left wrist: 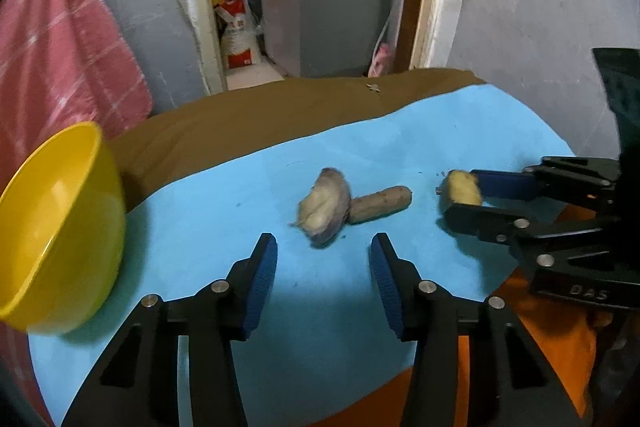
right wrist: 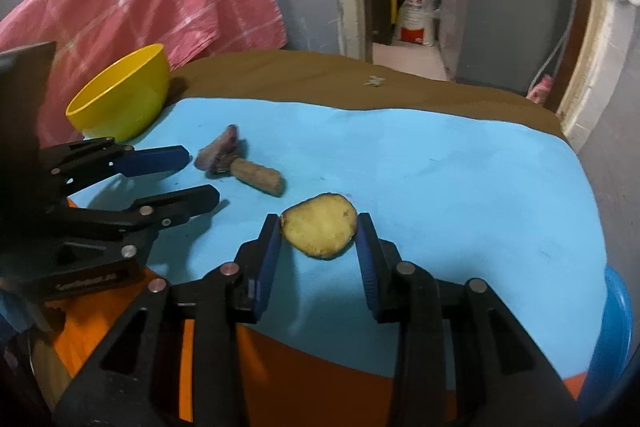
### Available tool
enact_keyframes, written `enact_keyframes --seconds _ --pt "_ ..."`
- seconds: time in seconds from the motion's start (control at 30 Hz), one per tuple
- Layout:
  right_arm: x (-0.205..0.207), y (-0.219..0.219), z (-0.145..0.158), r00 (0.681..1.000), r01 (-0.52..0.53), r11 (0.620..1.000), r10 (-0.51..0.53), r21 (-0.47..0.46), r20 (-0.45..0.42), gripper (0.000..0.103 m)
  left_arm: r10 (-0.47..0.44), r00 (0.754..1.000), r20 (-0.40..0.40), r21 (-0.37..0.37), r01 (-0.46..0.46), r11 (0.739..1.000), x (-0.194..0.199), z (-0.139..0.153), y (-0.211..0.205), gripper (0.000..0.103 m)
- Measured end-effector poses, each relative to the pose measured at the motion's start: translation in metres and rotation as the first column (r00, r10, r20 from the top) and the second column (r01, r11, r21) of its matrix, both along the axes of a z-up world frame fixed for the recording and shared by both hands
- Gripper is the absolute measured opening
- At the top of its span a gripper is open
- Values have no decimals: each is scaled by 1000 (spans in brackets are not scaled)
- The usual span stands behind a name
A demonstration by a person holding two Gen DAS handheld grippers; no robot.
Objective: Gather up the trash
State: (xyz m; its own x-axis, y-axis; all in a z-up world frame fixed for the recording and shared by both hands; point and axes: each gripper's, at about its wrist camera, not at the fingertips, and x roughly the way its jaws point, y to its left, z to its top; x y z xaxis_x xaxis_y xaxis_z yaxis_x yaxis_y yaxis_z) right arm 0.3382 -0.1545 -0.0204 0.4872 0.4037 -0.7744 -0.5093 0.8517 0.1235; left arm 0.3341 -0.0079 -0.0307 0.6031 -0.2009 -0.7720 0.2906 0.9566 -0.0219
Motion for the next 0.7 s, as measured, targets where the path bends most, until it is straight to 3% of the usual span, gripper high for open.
enact_keyframes --seconds 0.1,0.2,0.27,0.33,0.5,0.7 --pt "2 -13 2 999 40 998 -40 39 -4 57 -24 999 -28 25 25 999 10 -2 -10 44" --pt "6 -19 3 998 61 995 -60 76 -14 57 -31 999 -25 61 32 998 16 -3 -17 37" --pt "6 -16 3 998 58 996 -58 70 -9 57 -17 1000 -26 55 18 998 19 -4 -15 24" --pt "5 -13 3 999 52 997 -52 61 -5 57 -3 999 -33 22 3 1000 21 -4 -7 16" --pt "4 -15 2 999 49 996 -48 71 -8 57 24 999 -37 -107 -28 994 23 2 18 14" --pt "5 -20 1 998 60 994 -59 88 -8 57 59 997 -50 -169 -66 983 24 10 30 10"
